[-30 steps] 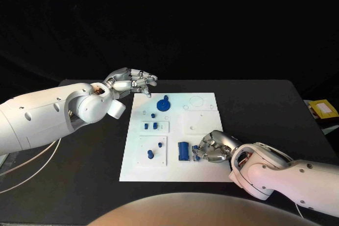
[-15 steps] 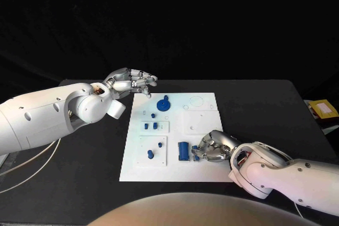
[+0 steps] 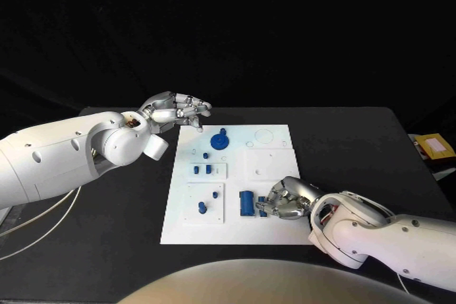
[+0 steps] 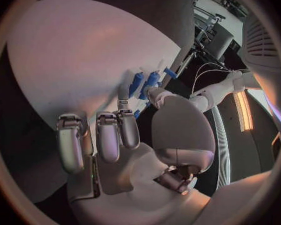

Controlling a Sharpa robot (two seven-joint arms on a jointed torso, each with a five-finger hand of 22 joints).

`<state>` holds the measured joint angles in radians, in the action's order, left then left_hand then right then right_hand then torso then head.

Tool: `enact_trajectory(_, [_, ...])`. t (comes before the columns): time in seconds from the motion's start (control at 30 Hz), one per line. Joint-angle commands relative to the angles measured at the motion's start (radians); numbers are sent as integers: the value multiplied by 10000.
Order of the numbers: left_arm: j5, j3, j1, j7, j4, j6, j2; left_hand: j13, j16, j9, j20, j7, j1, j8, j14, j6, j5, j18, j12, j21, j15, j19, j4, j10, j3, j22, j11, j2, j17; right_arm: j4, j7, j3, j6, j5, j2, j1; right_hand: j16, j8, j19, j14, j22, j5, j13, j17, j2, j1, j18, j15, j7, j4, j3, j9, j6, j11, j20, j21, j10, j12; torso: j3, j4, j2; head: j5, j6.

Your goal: Assemble the parts on the task board

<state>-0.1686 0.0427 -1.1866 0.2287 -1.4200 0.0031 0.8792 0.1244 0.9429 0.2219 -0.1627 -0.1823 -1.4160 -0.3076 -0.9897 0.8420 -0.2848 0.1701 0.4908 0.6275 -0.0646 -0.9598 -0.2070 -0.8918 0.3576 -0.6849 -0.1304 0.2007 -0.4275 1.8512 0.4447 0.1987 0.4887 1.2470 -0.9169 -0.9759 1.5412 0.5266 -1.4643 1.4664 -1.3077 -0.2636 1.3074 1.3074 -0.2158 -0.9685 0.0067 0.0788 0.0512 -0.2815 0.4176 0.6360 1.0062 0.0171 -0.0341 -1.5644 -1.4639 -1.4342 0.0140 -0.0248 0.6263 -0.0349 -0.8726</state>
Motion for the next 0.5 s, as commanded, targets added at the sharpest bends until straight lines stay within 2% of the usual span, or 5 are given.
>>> enact_trajectory(0.03, [-24,-6,-5,20,-16,181,-9,-11,-3,-3,12,-65,-111,-36,16,-8,-20,117,-57,-46,-10,-62,-14,71,59,-13,-27,-5,0,48,-142,5,11,267,-76,12,-4,53,-1065,937,-2631,-43,1497,2129,21,115,-67,17,-15,-7,-44,3,-67,35,38,-64,-245,43,7,1,-3,-4,0])
enact_trajectory(0.2, [-24,-6,-5,13,-11,180,-9,-11,-3,-3,12,-65,-111,-36,16,-8,-20,117,-57,-46,-10,-62,-14,71,59,-13,-27,-5,0,98,-579,-2,85,255,-290,4,-23,62,-1059,930,-2627,-12,1466,2098,8,-154,-63,18,-11,62,-209,4,-120,35,42,-49,-214,92,7,1,-5,-6,0])
enact_trajectory(0.33, [-25,-6,-5,7,-3,178,-6,-11,-3,-3,12,-65,-111,-36,16,-8,-20,117,-57,-46,-10,-62,-14,71,59,-13,-27,-5,0,134,-996,-8,-67,325,-409,-16,-38,71,-1039,924,-2613,317,1445,2073,8,-408,-53,5,9,41,-470,-3,-177,17,32,-2,-186,132,11,-8,-2,-7,0])
enact_trajectory(0.4, [-25,-5,-4,6,5,179,-5,-11,-3,-3,12,-65,-111,-36,16,-8,-20,117,-57,-46,-10,-62,-14,71,59,-13,-27,-5,0,160,-1117,-10,-123,427,-440,-20,-37,81,-1043,925,-2616,674,1453,2075,38,-441,-55,-2,13,-44,-681,-11,-189,12,24,-11,-187,130,13,-10,8,-15,0])
enact_trajectory(0.5, [-26,-5,-4,7,15,183,-6,-14,-2,-5,12,-68,-105,-35,13,-8,-19,116,-60,-45,-13,-64,-26,71,64,-16,-29,-8,0,175,-1237,-11,-227,652,-491,-24,-44,91,-1043,922,-2616,846,1453,2064,68,-479,-55,-3,10,-55,-805,-16,-188,12,22,-13,-185,135,22,-9,11,5,0])
